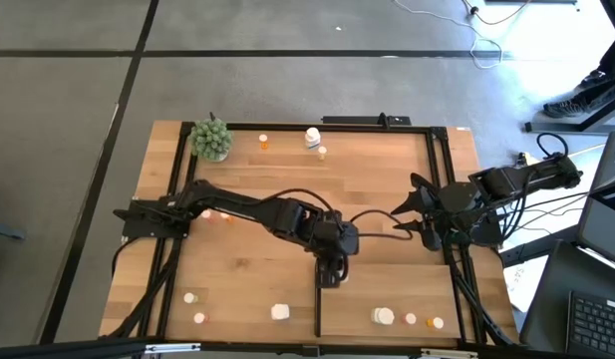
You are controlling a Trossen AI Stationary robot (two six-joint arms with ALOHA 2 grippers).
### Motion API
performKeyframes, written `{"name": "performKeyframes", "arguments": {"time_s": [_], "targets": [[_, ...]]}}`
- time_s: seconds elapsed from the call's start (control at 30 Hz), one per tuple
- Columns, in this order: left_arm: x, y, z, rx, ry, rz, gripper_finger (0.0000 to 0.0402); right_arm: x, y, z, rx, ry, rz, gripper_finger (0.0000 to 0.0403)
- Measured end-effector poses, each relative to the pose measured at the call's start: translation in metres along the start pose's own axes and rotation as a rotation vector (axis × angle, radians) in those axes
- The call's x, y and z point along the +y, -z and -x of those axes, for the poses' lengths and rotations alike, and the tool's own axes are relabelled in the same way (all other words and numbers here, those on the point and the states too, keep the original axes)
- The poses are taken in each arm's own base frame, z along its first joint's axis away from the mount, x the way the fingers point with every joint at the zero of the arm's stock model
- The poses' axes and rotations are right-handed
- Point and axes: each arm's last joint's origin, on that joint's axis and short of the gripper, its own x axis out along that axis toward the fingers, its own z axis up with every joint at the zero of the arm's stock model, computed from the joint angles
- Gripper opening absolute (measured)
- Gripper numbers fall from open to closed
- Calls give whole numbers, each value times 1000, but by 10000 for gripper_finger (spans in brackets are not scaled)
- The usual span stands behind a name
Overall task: Pick and place medicine bottles onto shelf by color
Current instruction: Put the middle yellow pill bottle on the shelf
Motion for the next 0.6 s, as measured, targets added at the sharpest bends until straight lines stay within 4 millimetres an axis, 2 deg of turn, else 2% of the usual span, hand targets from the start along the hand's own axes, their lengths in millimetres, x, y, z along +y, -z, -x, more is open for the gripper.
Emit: {"name": "performKeyframes", "arguments": {"time_s": [0.27,0.4,0.6], "targets": [[-6,5,-18,21,6,-17,142,0,0,0,4,2,1,181],[-11,8,-36,31,10,-21,142,0,1,0,4,1,2,181],[-11,14,-47,68,3,4,142,0,1,0,4,1,5,181]]}}
